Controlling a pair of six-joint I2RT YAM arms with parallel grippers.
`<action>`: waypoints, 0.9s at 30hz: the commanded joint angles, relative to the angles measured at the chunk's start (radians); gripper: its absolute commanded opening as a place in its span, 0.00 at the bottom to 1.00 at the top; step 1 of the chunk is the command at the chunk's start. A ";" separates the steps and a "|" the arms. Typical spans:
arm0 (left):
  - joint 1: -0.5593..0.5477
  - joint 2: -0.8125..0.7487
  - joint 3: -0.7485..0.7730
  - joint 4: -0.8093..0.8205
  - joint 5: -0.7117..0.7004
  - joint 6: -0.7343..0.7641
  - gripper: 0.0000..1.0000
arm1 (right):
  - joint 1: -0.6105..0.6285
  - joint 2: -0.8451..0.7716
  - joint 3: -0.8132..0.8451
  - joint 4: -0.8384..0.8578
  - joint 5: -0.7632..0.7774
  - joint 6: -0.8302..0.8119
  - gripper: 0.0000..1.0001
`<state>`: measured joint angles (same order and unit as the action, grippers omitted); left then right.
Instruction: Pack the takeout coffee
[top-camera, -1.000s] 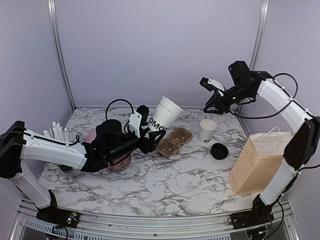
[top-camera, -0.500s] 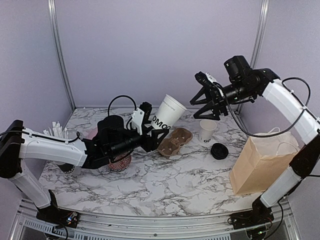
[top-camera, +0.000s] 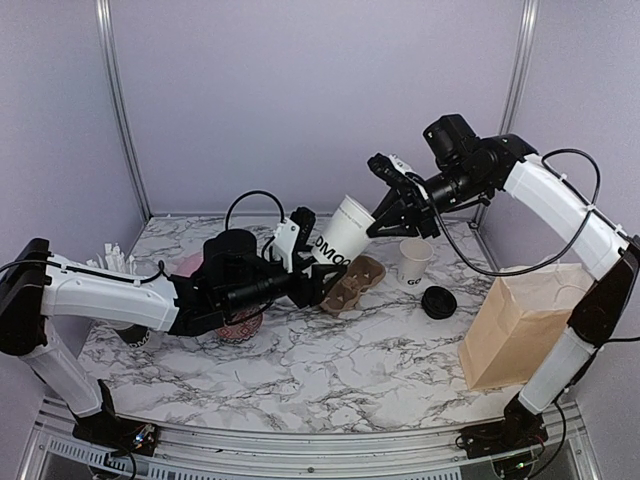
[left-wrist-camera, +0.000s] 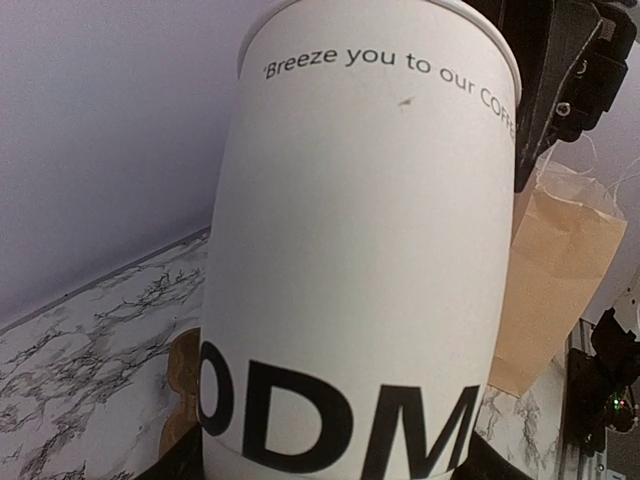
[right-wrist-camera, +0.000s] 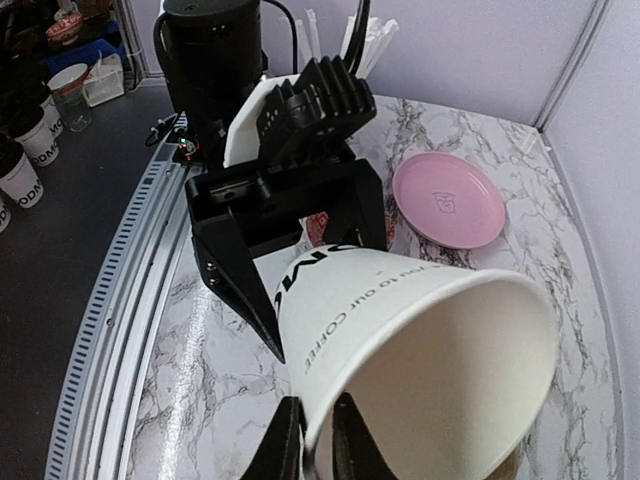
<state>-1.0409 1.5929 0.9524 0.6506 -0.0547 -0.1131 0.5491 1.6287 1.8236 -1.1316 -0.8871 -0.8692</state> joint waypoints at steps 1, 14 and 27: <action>-0.002 -0.002 0.020 -0.016 -0.051 -0.019 0.74 | 0.005 -0.008 0.025 -0.053 -0.011 -0.015 0.06; 0.044 -0.319 -0.013 -0.538 -0.506 0.016 0.99 | 0.140 -0.013 -0.104 0.053 0.354 0.015 0.00; 0.138 -0.442 0.046 -0.739 -0.649 -0.188 0.99 | 0.457 0.157 -0.207 0.121 0.587 0.043 0.00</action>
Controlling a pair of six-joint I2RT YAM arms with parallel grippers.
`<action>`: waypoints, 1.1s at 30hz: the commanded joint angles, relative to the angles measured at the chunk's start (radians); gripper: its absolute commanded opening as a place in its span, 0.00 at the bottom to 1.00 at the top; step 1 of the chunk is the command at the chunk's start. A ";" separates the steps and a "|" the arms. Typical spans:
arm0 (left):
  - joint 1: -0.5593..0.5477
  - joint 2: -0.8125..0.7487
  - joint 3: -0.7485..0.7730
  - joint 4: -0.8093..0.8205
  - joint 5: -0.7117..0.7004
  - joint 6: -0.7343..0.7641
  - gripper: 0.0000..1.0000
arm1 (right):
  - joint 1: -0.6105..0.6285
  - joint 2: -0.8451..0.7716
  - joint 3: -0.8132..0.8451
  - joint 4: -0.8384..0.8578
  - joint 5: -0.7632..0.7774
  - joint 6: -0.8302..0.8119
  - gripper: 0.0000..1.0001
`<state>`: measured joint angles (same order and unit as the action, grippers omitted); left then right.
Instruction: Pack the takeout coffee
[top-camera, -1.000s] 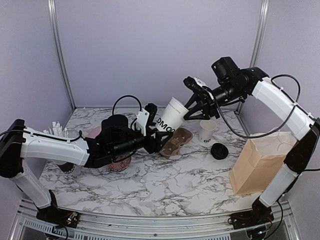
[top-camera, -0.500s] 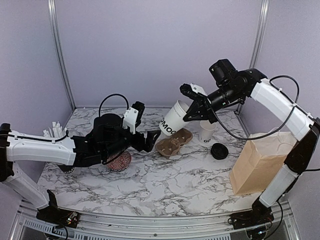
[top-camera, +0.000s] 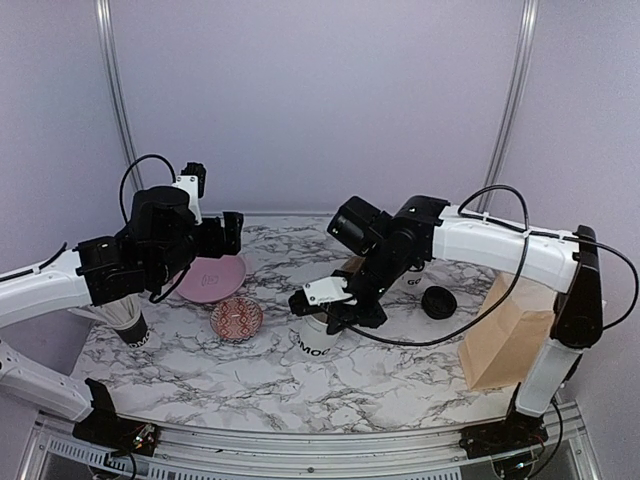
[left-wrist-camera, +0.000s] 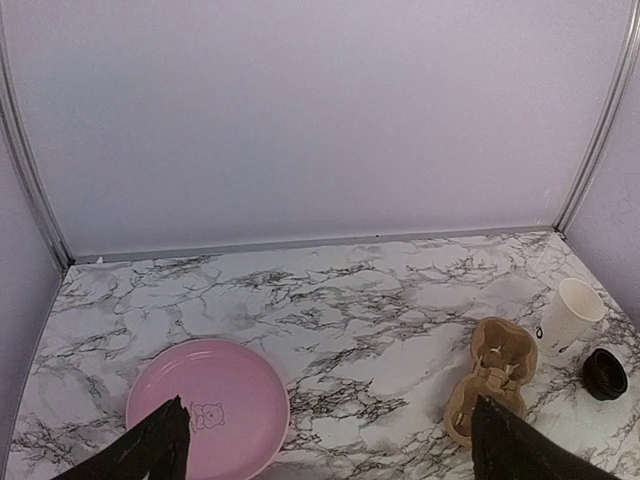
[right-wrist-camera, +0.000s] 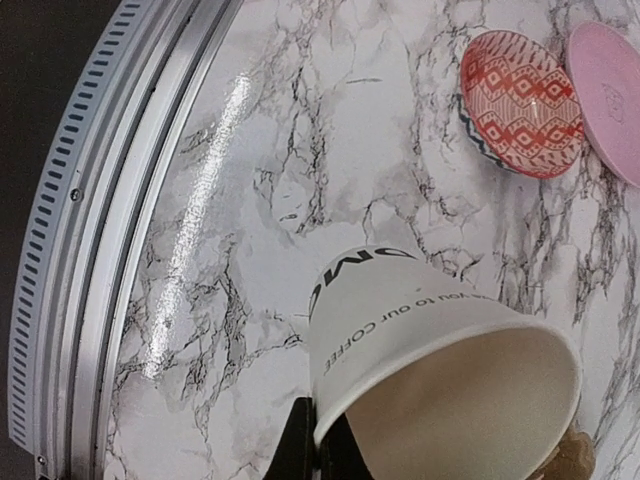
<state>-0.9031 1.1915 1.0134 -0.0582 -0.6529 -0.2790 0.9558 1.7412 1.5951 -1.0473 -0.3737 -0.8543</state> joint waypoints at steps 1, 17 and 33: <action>0.001 -0.046 -0.023 -0.018 -0.048 -0.005 0.99 | 0.061 0.064 0.033 0.034 0.071 0.037 0.00; 0.001 -0.012 -0.026 0.011 -0.001 0.103 0.99 | 0.118 0.184 0.035 0.089 0.122 0.078 0.14; 0.001 0.029 -0.023 0.019 0.136 0.106 0.99 | -0.115 -0.070 0.001 0.044 0.009 0.155 0.27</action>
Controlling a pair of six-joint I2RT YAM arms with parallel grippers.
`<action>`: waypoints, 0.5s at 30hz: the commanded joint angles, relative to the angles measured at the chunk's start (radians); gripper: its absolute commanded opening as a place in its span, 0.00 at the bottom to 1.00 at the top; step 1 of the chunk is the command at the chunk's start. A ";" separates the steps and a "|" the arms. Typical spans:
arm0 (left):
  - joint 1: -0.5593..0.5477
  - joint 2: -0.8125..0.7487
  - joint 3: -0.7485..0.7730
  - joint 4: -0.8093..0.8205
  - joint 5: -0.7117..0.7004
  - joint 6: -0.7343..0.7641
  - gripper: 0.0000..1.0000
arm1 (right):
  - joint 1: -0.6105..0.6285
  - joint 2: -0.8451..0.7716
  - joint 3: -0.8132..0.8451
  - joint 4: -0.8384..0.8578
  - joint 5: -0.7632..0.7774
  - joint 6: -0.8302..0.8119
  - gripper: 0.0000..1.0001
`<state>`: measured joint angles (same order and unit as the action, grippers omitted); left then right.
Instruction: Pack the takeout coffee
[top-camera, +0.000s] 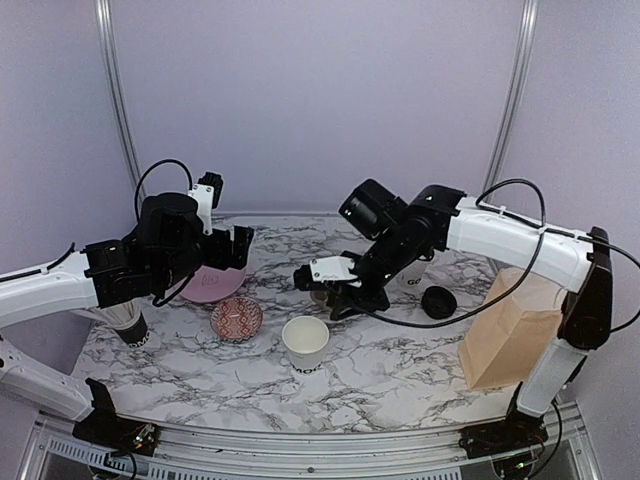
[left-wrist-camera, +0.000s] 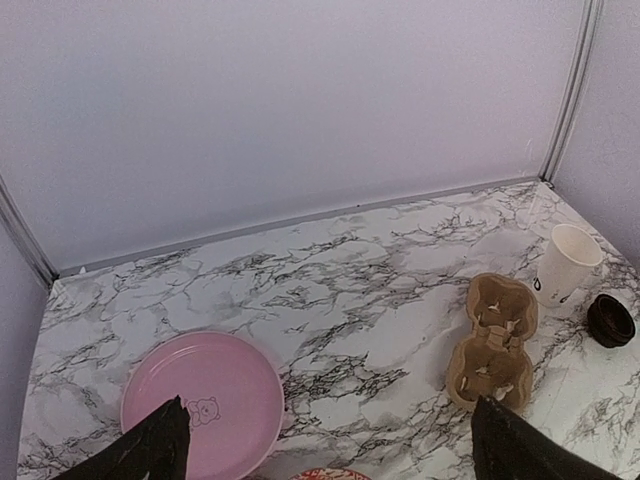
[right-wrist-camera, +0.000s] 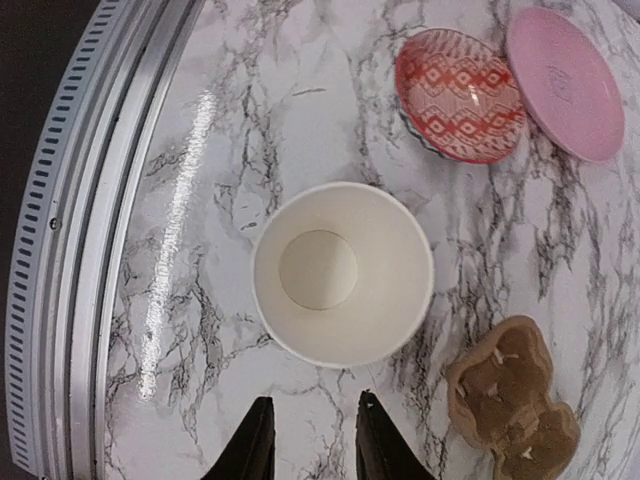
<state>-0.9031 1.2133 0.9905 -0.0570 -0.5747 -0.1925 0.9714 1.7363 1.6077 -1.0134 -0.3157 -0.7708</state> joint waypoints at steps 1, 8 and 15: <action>0.001 0.010 0.002 0.019 0.071 0.020 0.99 | -0.166 -0.073 -0.031 0.025 -0.036 0.097 0.27; 0.000 0.037 0.011 0.019 0.132 0.015 0.99 | -0.372 -0.064 -0.225 0.149 0.257 0.262 0.33; -0.006 0.049 0.008 0.019 0.159 0.010 0.99 | -0.510 -0.043 -0.293 0.189 0.362 0.376 0.47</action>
<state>-0.9035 1.2537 0.9905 -0.0563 -0.4419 -0.1902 0.4988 1.7065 1.3163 -0.8825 -0.0731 -0.4915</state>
